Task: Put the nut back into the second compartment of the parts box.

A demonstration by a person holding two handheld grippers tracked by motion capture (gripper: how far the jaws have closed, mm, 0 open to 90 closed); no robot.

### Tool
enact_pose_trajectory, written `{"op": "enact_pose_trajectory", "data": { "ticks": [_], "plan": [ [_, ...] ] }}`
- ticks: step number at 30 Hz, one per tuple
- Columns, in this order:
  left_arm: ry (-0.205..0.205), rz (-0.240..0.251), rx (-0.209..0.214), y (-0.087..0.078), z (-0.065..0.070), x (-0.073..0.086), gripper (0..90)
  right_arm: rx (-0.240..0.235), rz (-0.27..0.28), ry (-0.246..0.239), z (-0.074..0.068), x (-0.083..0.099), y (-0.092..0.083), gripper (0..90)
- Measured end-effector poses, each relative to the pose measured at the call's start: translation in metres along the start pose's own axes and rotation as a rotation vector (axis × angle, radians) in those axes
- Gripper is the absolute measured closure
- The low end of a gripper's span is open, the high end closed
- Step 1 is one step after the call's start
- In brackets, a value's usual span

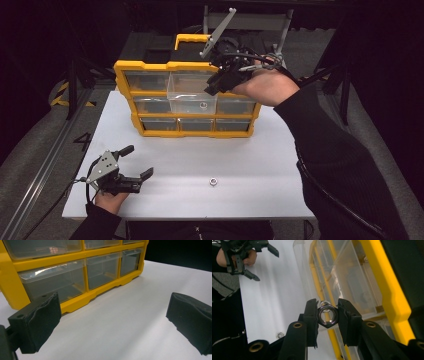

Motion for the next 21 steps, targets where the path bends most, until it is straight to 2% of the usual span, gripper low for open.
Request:
{"op": "enact_pose_trajectory", "data": {
  "ticks": [7, 11, 14, 16, 21],
  "plan": [
    [0.0, 0.002, 0.0, 0.0, 0.0, 0.0, 0.5, 0.021, 0.001, 0.002, 0.01, -0.015, 0.014, 69.6],
    [0.003, 0.005, -0.003, -0.001, 0.001, 0.0, 0.4, 0.017, -0.017, -0.002, 0.016, -0.02, 0.025, 69.6],
    [0.01, 0.001, 0.0, -0.001, 0.001, 0.0, 0.5, 0.034, -0.024, -0.015, 0.018, -0.021, 0.03, 69.6],
    [0.014, -0.006, -0.002, 0.0, 0.001, 0.0, 0.4, 0.022, -0.032, -0.01, 0.019, -0.021, 0.04, 69.5],
    [0.018, -0.006, -0.002, 0.0, 0.003, 0.0, 0.5, -0.007, -0.046, 0.002, 0.02, -0.02, 0.053, 69.5]
  ]
}}
Point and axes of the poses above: each handheld gripper's, and its own axes: y roughly forward along the jaws, x roughly out of its underside, z roughly to its right, the point moved 2 cm from there along y, roughly forward along the jaws, and after that the axes turned 5 degrees about -y, right-handed, at the moved point
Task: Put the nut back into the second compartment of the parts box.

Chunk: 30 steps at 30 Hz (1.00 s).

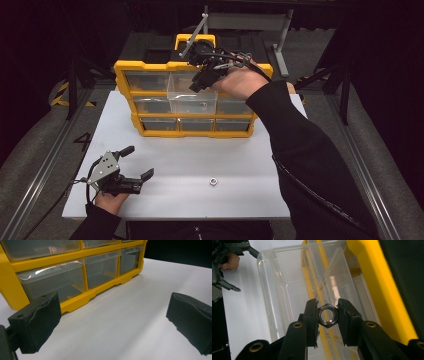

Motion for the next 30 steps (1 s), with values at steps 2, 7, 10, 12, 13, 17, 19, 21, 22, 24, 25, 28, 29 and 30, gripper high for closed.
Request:
{"op": "enact_pose_trajectory", "data": {
  "ticks": [2, 7, 10, 12, 13, 17, 19, 21, 22, 24, 25, 28, 29, 30],
  "plan": [
    [0.0, -0.001, -0.001, 0.0, 0.0, 0.0, 0.4, -0.006, -0.001, -0.003, 0.001, 0.0, 0.005, 69.5],
    [-0.003, -0.004, -0.001, 0.001, -0.001, 0.001, 0.4, -0.022, -0.02, -0.009, 0.0, -0.001, 0.013, 69.5],
    [-0.004, -0.001, -0.004, 0.001, -0.001, 0.001, 0.5, -0.049, -0.035, -0.006, 0.001, -0.002, 0.02, 69.5],
    [-0.004, 0.001, -0.003, 0.001, -0.001, 0.001, 0.4, -0.051, -0.04, 0.004, 0.002, -0.002, 0.022, 69.3],
    [-0.004, 0.001, -0.003, 0.001, -0.001, 0.001, 0.4, -0.046, -0.047, 0.003, 0.003, -0.003, 0.023, 69.3],
    [-0.004, 0.0, -0.001, 0.002, -0.001, 0.001, 0.4, -0.071, -0.073, -0.001, 0.005, -0.006, 0.026, 69.2],
    [-0.003, -0.003, -0.001, 0.001, -0.001, 0.001, 0.4, -0.081, -0.075, 0.0, 0.006, -0.006, 0.026, 69.0],
    [-0.002, -0.002, -0.001, 0.001, -0.001, 0.0, 0.4, -0.092, -0.074, 0.006, 0.006, -0.006, 0.027, 68.8],
    [-0.003, -0.002, 0.0, 0.001, -0.002, 0.0, 0.4, -0.091, -0.069, 0.008, 0.007, -0.006, 0.027, 66.7],
    [-0.005, -0.007, 0.003, 0.001, -0.001, 0.001, 0.5, -0.086, -0.059, 0.012, 0.007, -0.005, 0.027, 65.7],
    [-0.006, -0.002, 0.003, 0.002, -0.001, 0.001, 0.5, -0.086, -0.058, 0.013, 0.007, -0.005, 0.027, 65.6],
    [-0.006, -0.002, 0.004, 0.001, -0.001, 0.001, 0.4, -0.084, -0.055, 0.009, 0.008, -0.005, 0.027, 65.2],
    [-0.006, -0.002, 0.004, 0.001, -0.001, 0.001, 0.4, -0.083, -0.053, 0.009, 0.007, -0.005, 0.026, 65.0],
    [-0.005, -0.007, 0.004, 0.001, -0.001, 0.001, 0.4, -0.083, -0.053, 0.009, 0.007, -0.005, 0.026, 65.0]
  ]
}}
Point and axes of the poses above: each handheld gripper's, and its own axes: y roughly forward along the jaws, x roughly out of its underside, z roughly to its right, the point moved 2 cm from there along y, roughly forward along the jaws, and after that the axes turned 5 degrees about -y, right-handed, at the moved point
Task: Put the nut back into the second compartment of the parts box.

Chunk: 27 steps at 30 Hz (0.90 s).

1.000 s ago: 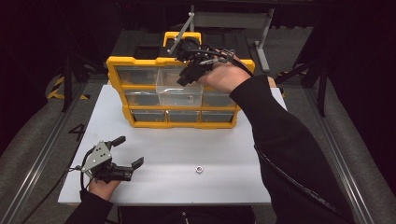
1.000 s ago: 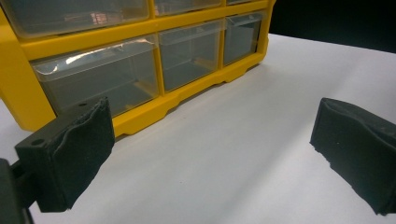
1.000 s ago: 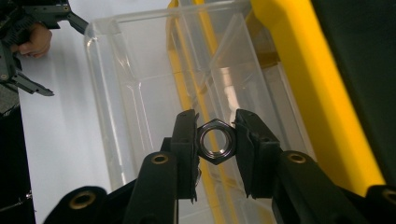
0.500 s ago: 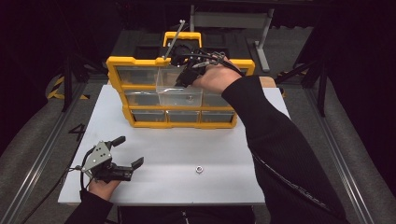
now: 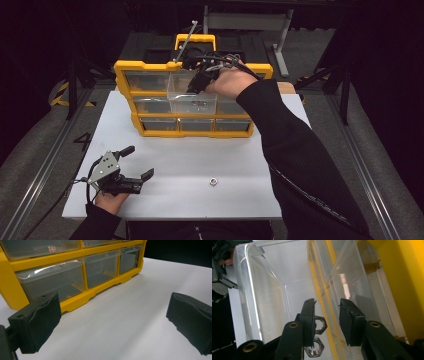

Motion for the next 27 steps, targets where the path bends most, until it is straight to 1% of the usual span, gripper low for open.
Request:
{"op": "enact_pose_trajectory", "data": {
  "ticks": [8, 10, 13, 15, 16, 17, 18, 19, 21, 23, 24, 25, 27],
  "plan": [
    [0.001, 0.004, 0.0, 0.001, 0.0, 0.0, 0.5, 0.011, 0.038, 0.001, -0.003, 0.003, -0.007, 59.3],
    [0.002, -0.002, -0.001, 0.0, 0.0, 0.0, 0.5, 0.024, 0.056, -0.002, -0.004, 0.003, -0.012, 57.4],
    [0.002, 0.001, -0.001, 0.0, 0.0, 0.0, 0.5, 0.044, 0.093, 0.0, -0.008, 0.004, -0.026, 56.7],
    [0.002, 0.002, 0.0, 0.0, 0.0, 0.0, 0.5, 0.077, 0.126, -0.006, -0.012, 0.005, -0.04, 55.0],
    [0.002, 0.002, 0.0, 0.0, 0.0, 0.0, 0.4, 0.077, 0.126, -0.006, -0.012, 0.005, -0.04, 55.0],
    [0.003, 0.004, 0.0, 0.0, 0.001, 0.0, 0.4, 0.099, 0.16, -0.006, -0.016, 0.007, -0.055, 51.2],
    [0.002, 0.005, -0.001, 0.0, 0.001, 0.0, 0.4, 0.099, 0.16, -0.006, -0.016, 0.007, -0.055, 51.2],
    [0.002, 0.003, -0.002, -0.001, 0.0, 0.0, 0.4, 0.096, 0.161, 0.002, -0.018, 0.009, -0.06, 49.8],
    [0.001, 0.007, -0.004, -0.001, 0.0, 0.0, 0.4, 0.114, 0.174, -0.007, -0.021, 0.014, -0.069, 42.3],
    [0.001, 0.005, -0.003, 0.0, 0.0, 0.0, 0.4, 0.116, 0.181, -0.002, -0.023, 0.019, -0.074, 36.4],
    [0.001, 0.004, -0.003, 0.0, 0.0, 0.0, 0.5, 0.125, 0.183, -0.002, -0.025, 0.022, -0.077, 30.2],
    [0.002, 0.005, -0.004, 0.0, 0.001, 0.0, 0.4, 0.136, 0.182, 0.002, -0.027, 0.026, -0.079, 27.3],
    [0.0, 0.003, -0.004, 0.0, 0.001, 0.0, 0.4, 0.145, 0.185, 0.003, -0.031, 0.033, -0.083, 25.6]
  ]
}}
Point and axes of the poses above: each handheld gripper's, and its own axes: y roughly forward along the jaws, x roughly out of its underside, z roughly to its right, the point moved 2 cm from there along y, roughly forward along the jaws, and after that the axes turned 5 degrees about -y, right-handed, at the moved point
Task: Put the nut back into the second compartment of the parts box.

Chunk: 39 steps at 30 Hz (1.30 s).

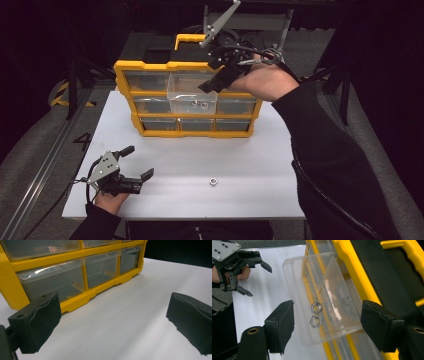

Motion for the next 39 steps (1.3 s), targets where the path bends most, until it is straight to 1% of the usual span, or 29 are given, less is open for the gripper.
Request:
{"op": "enact_pose_trajectory", "data": {
  "ticks": [1, 2, 3, 5, 8, 11, 13, 16, 17, 18, 22, 26, 28, 30, 31, 34, 35, 38, 39],
  "plan": [
    [-0.001, 0.001, 0.001, 0.0, 0.0, 0.0, 0.4, 0.01, 0.005, -0.005, -0.004, 0.005, -0.005, 23.2],
    [-0.001, 0.001, 0.001, 0.0, 0.0, 0.0, 0.4, 0.01, 0.005, -0.005, -0.004, 0.005, -0.005, 23.2],
    [0.003, 0.0, -0.001, 0.0, 0.0, 0.0, 0.4, 0.012, 0.014, -0.018, -0.01, 0.014, -0.011, 22.7],
    [0.001, 0.003, -0.003, 0.001, 0.0, 0.0, 0.4, 0.018, 0.015, -0.014, -0.016, 0.023, -0.014, 21.2],
    [0.0, 0.0, -0.003, 0.001, 0.0, 0.0, 0.4, 0.024, 0.005, -0.019, -0.023, 0.035, -0.014, 20.3],
    [0.001, 0.004, -0.004, 0.001, 0.0, 0.0, 0.4, 0.02, -0.009, -0.016, -0.031, 0.047, -0.011, 19.7],
    [0.0, 0.004, -0.003, 0.002, 0.0, 0.0, 0.4, 0.015, -0.007, -0.015, -0.039, 0.055, -0.007, 19.6],
    [0.002, 0.002, -0.002, 0.002, 0.0, 0.0, 0.4, 0.002, -0.009, -0.024, -0.047, 0.066, 0.001, 19.6],
    [0.002, 0.002, -0.002, 0.002, 0.0, 0.0, 0.4, 0.002, -0.009, -0.024, -0.047, 0.066, 0.001, 19.6],
    [0.001, 0.003, -0.003, 0.002, 0.0, 0.0, 0.4, 0.007, -0.016, -0.021, -0.053, 0.074, 0.009, 19.4],
    [-0.001, 0.006, -0.002, 0.002, 0.0, 0.0, 0.4, -0.007, -0.023, -0.023, -0.059, 0.083, 0.02, 19.4],
    [0.004, 0.003, -0.004, 0.002, 0.0, 0.0, 0.4, -0.045, -0.035, -0.022, -0.071, 0.093, 0.035, 19.4],
    [0.004, 0.003, -0.004, 0.002, 0.0, 0.0, 0.4, -0.057, -0.032, -0.023, -0.076, 0.097, 0.043, 19.4],
    [0.003, 0.003, -0.004, 0.002, 0.0, 0.0, 0.4, -0.066, -0.041, -0.019, -0.081, 0.1, 0.049, 19.4],
    [0.003, 0.004, -0.004, 0.002, 0.0, 0.0, 0.4, -0.078, -0.045, -0.021, -0.083, 0.102, 0.053, 19.4],
    [0.001, 0.004, -0.003, 0.002, 0.0, 0.0, 0.5, -0.081, -0.054, -0.028, -0.088, 0.107, 0.063, 19.4],
    [0.004, 0.003, -0.002, 0.002, 0.0, 0.0, 0.5, -0.081, -0.054, -0.028, -0.088, 0.107, 0.063, 19.4],
    [0.001, 0.005, -0.004, 0.001, 0.0, 0.0, 0.4, -0.098, -0.061, -0.025, -0.093, 0.113, 0.074, 19.4],
    [-0.001, 0.007, -0.002, 0.001, 0.0, 0.0, 0.4, -0.107, -0.07, -0.022, -0.095, 0.118, 0.081, 19.4]
  ]
}}
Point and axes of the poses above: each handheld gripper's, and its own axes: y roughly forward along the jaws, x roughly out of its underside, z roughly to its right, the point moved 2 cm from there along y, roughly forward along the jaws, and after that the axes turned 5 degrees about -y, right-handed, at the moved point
